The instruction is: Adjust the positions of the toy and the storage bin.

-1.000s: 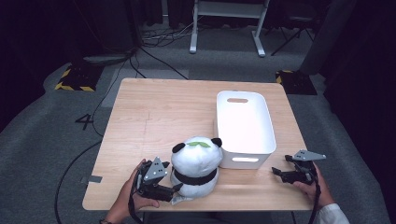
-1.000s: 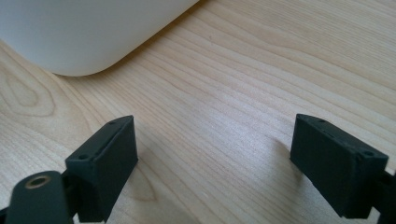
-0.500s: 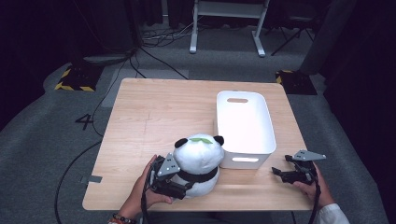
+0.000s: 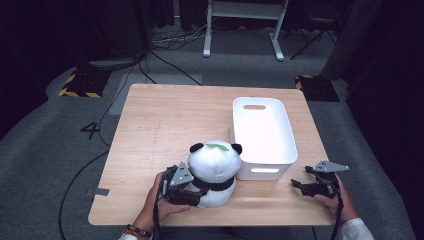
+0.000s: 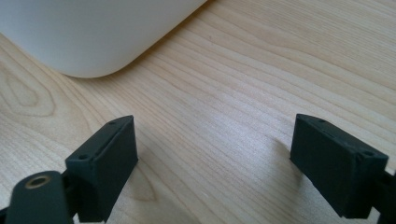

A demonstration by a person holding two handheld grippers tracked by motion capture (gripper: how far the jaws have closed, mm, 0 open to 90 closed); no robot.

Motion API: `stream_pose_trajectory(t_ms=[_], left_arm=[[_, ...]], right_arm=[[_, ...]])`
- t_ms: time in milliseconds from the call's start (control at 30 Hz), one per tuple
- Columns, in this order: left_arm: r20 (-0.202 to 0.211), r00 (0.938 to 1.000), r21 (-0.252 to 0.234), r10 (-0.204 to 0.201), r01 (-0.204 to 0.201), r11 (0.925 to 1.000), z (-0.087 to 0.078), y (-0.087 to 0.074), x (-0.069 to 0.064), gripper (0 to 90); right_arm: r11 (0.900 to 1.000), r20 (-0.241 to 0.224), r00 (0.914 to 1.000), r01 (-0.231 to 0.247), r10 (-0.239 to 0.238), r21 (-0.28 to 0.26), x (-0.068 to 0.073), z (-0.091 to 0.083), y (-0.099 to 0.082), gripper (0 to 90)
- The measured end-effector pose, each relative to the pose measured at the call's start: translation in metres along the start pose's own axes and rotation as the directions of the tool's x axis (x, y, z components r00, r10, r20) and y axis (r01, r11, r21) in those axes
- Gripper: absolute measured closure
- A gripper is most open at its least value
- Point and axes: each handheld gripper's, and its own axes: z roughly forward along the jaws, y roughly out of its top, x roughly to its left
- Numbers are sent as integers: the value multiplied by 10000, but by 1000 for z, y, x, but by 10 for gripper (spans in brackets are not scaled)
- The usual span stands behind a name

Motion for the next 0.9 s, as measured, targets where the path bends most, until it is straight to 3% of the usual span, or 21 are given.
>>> stream_pose_trajectory(t_ms=[100,200,367,567,600,700,800,833,900], left_arm=[[-119,9999,-28,29,-30,10000,0,-1,1,348],[-577,9983,-73,14,-18,10000,-1,-3,3,406],[-1160,9919,-308,-514,481,9984,1,-5,11,420],[-1953,9739,-708,-1154,1034,9921,16,2,22,418],[-1953,9739,-708,-1154,1034,9921,16,2,22,418],[-2213,9648,-890,-1419,1249,9882,23,5,27,418],[-2419,9573,-1026,-1586,1373,9852,29,8,31,417],[-2543,9522,-1085,-1693,1459,9833,31,9,33,416],[-2723,9434,-1220,-1892,1612,9794,35,11,34,414]], right_arm=[[10000,2,10000,3,-3,0,0,0,0,145],[10000,2,10000,0,0,0,0,0,0,145],[10000,3,10000,2,-2,-1,0,0,0,145],[9999,31,9999,134,-134,-63,1,-1,0,159],[9999,31,9999,134,-134,-63,1,-1,0,159],[9991,51,9991,419,-418,-77,3,-3,0,184],[9988,-111,9991,412,-414,-247,4,-5,1,203],[9987,-332,9990,287,-302,-431,5,-6,2,207],[9965,-294,9979,559,-578,-622,12,-8,7,207]])
